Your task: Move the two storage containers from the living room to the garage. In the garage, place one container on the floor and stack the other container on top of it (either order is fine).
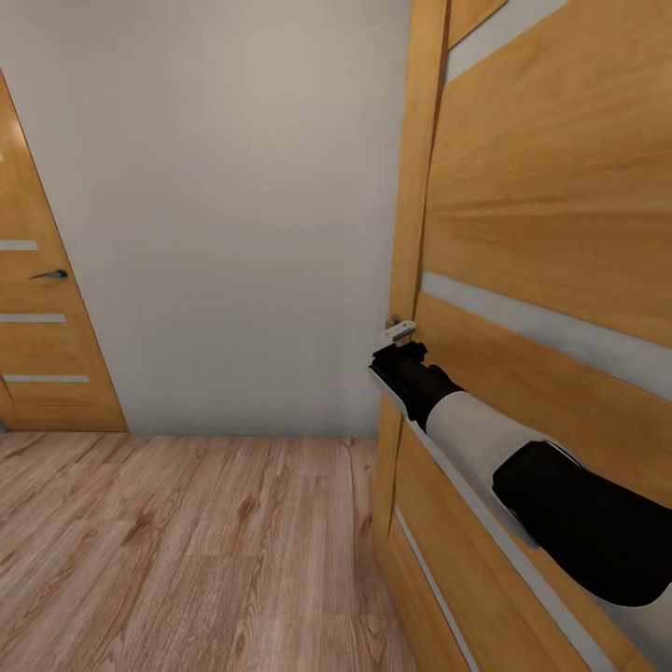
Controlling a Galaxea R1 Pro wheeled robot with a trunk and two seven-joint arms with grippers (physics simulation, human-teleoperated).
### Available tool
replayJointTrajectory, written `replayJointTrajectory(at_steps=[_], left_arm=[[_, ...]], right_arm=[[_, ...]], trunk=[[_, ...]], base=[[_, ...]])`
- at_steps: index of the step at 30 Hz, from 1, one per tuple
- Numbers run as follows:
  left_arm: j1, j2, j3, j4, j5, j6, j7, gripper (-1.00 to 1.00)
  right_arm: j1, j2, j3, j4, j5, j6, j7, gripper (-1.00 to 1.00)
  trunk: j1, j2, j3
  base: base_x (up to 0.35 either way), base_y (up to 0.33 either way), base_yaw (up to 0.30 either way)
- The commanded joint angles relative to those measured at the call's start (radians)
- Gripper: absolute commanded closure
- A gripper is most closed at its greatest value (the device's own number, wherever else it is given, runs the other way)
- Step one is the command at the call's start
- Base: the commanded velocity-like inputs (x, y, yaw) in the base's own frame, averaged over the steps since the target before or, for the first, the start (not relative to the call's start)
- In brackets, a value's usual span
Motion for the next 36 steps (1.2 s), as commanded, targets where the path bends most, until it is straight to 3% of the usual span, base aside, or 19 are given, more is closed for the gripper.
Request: replayJointTrajectory(at_steps=[1, 36], left_arm=[[0.000, 0.000, 0.001, -0.001, 0.006, -0.001, 0.000, -1.00], [0.000, 0.000, 0.001, -0.001, 0.006, -0.001, 0.000, -1.00]], right_arm=[[-0.002, 0.000, 0.010, 0.000, 0.017, 0.012, -0.012, -1.00], [-0.036, 0.000, 0.010, 0.056, 0.018, 0.003, -0.012, -1.00]], trunk=[[0.000, -0.001, -0.001], [0.000, -0.001, -0.001]], base=[[0.000, 0.000, 0.000], [0.000, 0.000, 0.000]])
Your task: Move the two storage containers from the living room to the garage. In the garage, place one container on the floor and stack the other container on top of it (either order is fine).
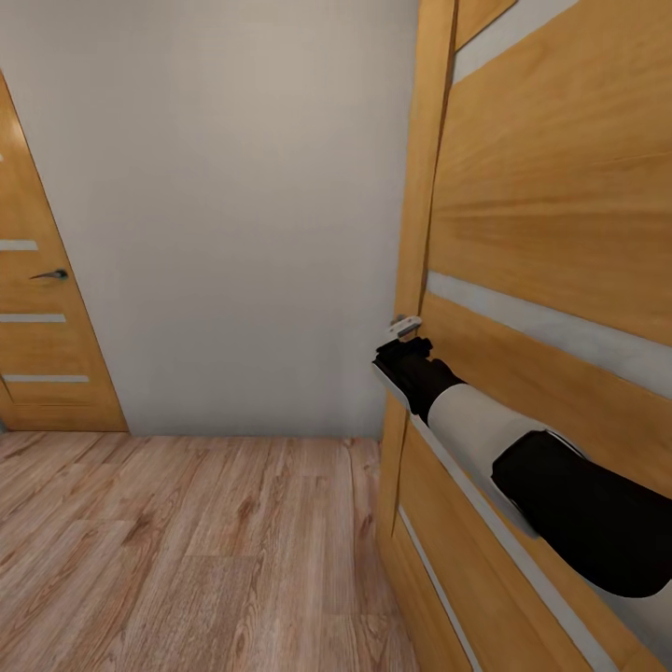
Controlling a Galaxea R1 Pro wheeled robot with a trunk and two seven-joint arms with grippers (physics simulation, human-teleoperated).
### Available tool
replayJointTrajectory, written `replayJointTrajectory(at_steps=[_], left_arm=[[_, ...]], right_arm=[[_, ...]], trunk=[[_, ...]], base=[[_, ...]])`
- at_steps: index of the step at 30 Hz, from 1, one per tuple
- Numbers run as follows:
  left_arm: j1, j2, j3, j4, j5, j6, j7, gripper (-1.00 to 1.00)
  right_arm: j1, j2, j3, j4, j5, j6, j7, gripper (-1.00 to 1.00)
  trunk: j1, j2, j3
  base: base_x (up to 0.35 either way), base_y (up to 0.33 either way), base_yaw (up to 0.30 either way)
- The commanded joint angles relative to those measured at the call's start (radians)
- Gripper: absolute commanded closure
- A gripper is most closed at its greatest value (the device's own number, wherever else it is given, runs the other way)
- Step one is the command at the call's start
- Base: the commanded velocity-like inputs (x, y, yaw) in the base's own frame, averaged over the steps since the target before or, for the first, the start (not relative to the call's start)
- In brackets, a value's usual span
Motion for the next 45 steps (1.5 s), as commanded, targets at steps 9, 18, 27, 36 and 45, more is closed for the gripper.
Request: replayJointTrajectory(at_steps=[9, 18, 27, 36, 45], left_arm=[[0.000, 0.000, 0.001, -0.001, 0.006, -0.001, 0.000, -1.00], [0.000, 0.000, 0.001, -0.001, 0.006, -0.001, 0.000, -1.00], [0.000, 0.000, 0.001, -0.001, 0.006, -0.001, 0.000, -1.00], [0.000, 0.000, 0.001, -0.001, 0.006, -0.001, 0.000, -1.00], [0.000, 0.000, 0.001, -0.001, 0.006, -0.001, 0.000, -1.00]], right_arm=[[-0.040, 0.000, 0.008, 0.077, 0.011, -0.027, -0.010, -1.00], [-0.051, 0.000, 0.008, 0.083, 0.011, -0.028, -0.011, -1.00], [-0.067, 0.000, 0.008, 0.084, 0.011, -0.023, -0.044, -1.00], [-0.076, 0.000, 0.008, 0.084, 0.011, -0.021, -0.051, -1.00], [-0.082, -0.028, 0.008, 0.084, 0.011, -0.019, -0.052, -1.00]], trunk=[[0.000, -0.001, -0.001], [0.000, -0.001, -0.001], [0.000, -0.001, -0.001], [0.000, -0.001, -0.001], [0.000, -0.001, -0.001]], base=[[0.000, 0.000, 0.000], [0.000, 0.000, 0.000], [0.000, 0.000, 0.000], [0.000, 0.000, 0.000], [0.000, 0.000, 0.000]])
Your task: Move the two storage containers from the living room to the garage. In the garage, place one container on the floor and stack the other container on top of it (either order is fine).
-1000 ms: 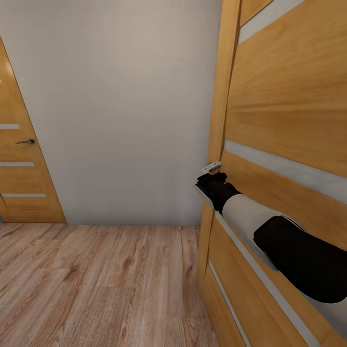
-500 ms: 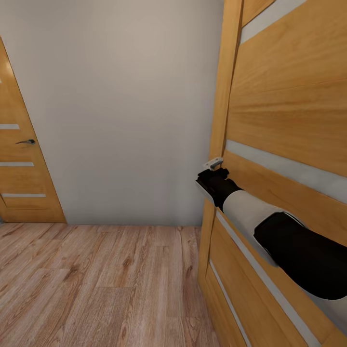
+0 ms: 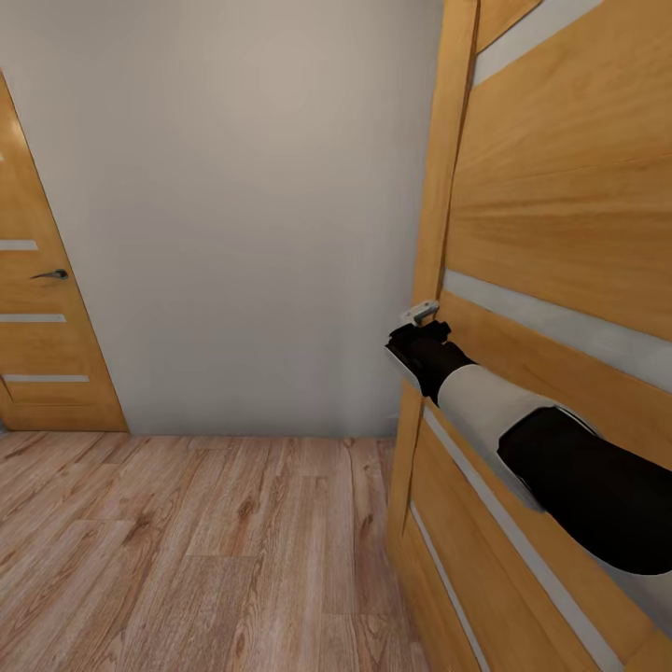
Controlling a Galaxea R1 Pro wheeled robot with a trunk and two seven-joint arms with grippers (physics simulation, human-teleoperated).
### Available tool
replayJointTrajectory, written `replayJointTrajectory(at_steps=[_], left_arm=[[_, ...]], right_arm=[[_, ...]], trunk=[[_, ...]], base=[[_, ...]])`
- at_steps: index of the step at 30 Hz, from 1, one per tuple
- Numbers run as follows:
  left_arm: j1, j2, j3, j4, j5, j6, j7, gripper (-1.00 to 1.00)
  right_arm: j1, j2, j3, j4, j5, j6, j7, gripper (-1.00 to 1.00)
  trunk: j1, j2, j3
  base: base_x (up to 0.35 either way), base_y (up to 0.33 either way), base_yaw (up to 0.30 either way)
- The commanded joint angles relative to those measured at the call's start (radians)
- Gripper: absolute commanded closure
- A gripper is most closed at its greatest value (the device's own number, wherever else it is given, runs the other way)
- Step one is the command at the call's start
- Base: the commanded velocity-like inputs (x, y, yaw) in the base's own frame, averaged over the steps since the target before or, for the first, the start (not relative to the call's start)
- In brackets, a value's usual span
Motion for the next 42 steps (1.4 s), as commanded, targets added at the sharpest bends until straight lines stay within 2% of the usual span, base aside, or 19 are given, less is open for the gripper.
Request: replayJointTrajectory(at_steps=[1, 9, 19, 32, 42], left_arm=[[0.000, 0.000, 0.001, -0.001, 0.006, -0.001, 0.000, -1.00], [0.000, 0.000, 0.002, -0.001, 0.006, -0.001, 0.000, -1.00], [0.000, 0.000, 0.002, -0.001, 0.006, -0.001, 0.000, -1.00], [0.000, 0.000, 0.002, -0.001, 0.006, -0.001, 0.000, -1.00], [0.000, 0.000, 0.002, -0.001, 0.006, 0.000, 0.000, -1.00]], right_arm=[[-0.001, -0.014, 0.009, 0.000, 0.014, 0.016, -0.009, -1.00], [-0.002, -0.064, 0.009, 0.000, 0.014, 0.014, -0.009, -1.00], [-0.002, -0.091, 0.009, 0.000, 0.014, 0.014, -0.009, -1.00], [-0.002, -0.141, 0.009, 0.000, 0.014, 0.012, -0.009, -1.00], [-0.002, -0.170, 0.009, -0.001, 0.014, 0.011, -0.009, -1.00]], trunk=[[0.000, -0.001, -0.001], [0.000, -0.001, -0.001], [0.000, -0.001, -0.001], [0.000, -0.001, -0.001], [0.000, -0.001, -0.001]], base=[[0.000, 0.000, 0.000], [0.000, 0.000, 0.000], [0.000, 0.000, 0.000], [0.000, 0.000, 0.000], [0.000, 0.000, 0.000]])
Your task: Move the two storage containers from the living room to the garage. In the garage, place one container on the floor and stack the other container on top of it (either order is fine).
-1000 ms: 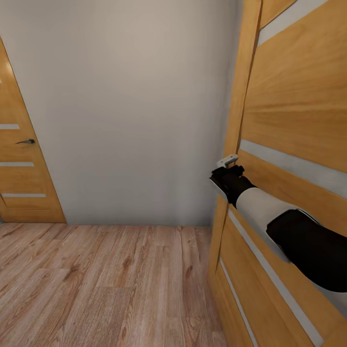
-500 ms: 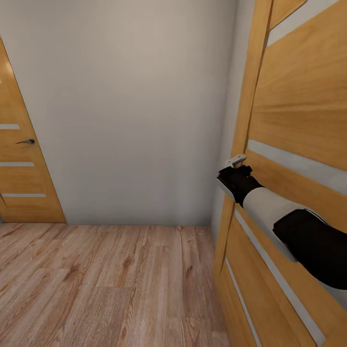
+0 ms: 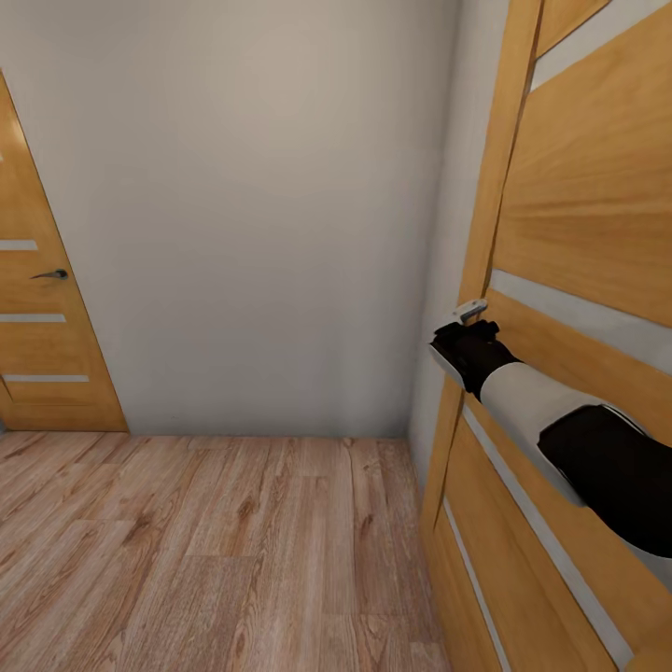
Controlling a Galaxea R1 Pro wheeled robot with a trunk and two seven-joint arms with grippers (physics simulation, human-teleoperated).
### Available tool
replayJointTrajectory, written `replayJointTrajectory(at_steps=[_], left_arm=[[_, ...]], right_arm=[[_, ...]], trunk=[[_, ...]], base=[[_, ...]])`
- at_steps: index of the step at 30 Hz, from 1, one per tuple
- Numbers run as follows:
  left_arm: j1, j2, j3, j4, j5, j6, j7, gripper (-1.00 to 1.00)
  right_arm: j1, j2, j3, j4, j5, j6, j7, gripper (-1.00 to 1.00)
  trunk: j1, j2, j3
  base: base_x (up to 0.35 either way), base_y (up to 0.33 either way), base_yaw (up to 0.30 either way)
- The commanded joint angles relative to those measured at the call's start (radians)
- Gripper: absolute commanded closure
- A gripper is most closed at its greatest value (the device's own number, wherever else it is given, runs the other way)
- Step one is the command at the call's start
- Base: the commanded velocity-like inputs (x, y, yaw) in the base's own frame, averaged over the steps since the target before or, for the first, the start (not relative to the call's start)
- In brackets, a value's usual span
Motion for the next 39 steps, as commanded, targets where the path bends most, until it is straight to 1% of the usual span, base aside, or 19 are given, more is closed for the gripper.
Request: replayJointTrajectory(at_steps=[1, 6, 15, 19, 22, 24, 25, 27, 28, 31, 32, 33, 34, 39], left_arm=[[0.000, 0.000, 0.001, -0.001, 0.006, -0.001, 0.000, -1.00], [0.000, 0.000, 0.001, -0.001, 0.006, -0.001, 0.000, -1.00], [0.000, 0.000, 0.001, -0.001, 0.006, -0.001, 0.000, -1.00], [0.000, 0.000, 0.001, -0.001, 0.006, -0.001, 0.000, -1.00], [0.000, 0.000, 0.001, -0.001, 0.006, -0.001, 0.000, -1.00], [0.000, 0.000, 0.001, -0.001, 0.006, -0.001, 0.000, -1.00], [0.000, 0.000, 0.001, -0.001, 0.006, -0.002, 0.000, -1.00], [0.000, 0.000, 0.001, -0.001, 0.006, -0.001, 0.000, -1.00], [0.000, 0.000, 0.001, -0.001, 0.006, -0.002, 0.000, -1.00], [0.000, 0.000, 0.001, -0.001, 0.006, -0.001, 0.000, -1.00], [0.000, 0.000, 0.001, -0.001, 0.006, -0.001, 0.000, -1.00], [0.000, 0.000, 0.001, -0.001, 0.006, -0.001, 0.000, -1.00], [0.000, 0.000, 0.001, -0.001, 0.006, -0.001, 0.000, -1.00], [0.000, 0.000, 0.001, -0.001, 0.006, -0.001, 0.000, -1.00]], right_arm=[[-0.001, -0.021, 0.007, -0.001, 0.000, 0.011, -0.008, -1.00], [-0.001, -0.033, 0.007, -0.001, 0.000, 0.011, -0.008, -1.00], [-0.001, -0.038, 0.007, -0.001, 0.000, 0.010, -0.008, -1.00], [-0.001, -0.037, 0.007, -0.003, 0.000, 0.010, -0.007, -1.00], [-0.001, -0.023, 0.007, -0.018, 0.002, 0.020, -0.008, -1.00], [-0.001, -0.010, 0.007, -0.021, 0.002, 0.033, -0.008, -1.00], [-0.001, 0.010, 0.007, -0.022, 0.002, 0.042, -0.009, -1.00], [-0.001, 0.062, 0.007, -0.023, 0.002, 0.054, -0.020, -1.00], [-0.001, 0.075, 0.007, -0.023, 0.002, 0.056, -0.027, -1.00], [-0.001, 0.143, 0.007, -0.023, 0.002, 0.078, -0.075, -1.00], [-0.001, 0.153, 0.007, -0.024, 0.002, 0.083, -0.080, -1.00], [-0.001, 0.171, 0.007, -0.024, 0.002, 0.091, -0.088, -1.00], [-0.001, 0.175, 0.007, -0.024, 0.002, 0.097, -0.094, -1.00], [-0.001, 0.175, 0.006, -0.027, 0.003, 0.120, -0.103, -1.00]], trunk=[[0.000, 0.000, -0.001], [0.000, 0.000, -0.001], [0.000, 0.000, -0.001], [0.000, 0.000, -0.001], [0.000, 0.000, -0.001], [0.000, 0.000, -0.001], [0.000, 0.000, -0.001], [0.000, 0.000, -0.001], [0.000, 0.000, -0.001], [0.000, 0.000, -0.001], [0.000, 0.000, -0.001], [0.000, 0.000, -0.001], [0.000, 0.000, -0.001], [0.000, 0.000, -0.001]], base=[[0.000, 0.000, 0.000], [0.000, 0.000, 0.000], [0.000, 0.000, 0.000], [0.000, 0.000, 0.000], [0.000, 0.000, 0.000], [0.000, 0.000, 0.000], [0.000, 0.000, 0.000], [0.000, 0.000, 0.000], [0.000, 0.000, 0.000], [0.000, 0.000, 0.000], [0.000, 0.000, 0.000], [0.000, 0.000, 0.000], [0.000, 0.000, 0.000], [0.000, 0.000, 0.000]])
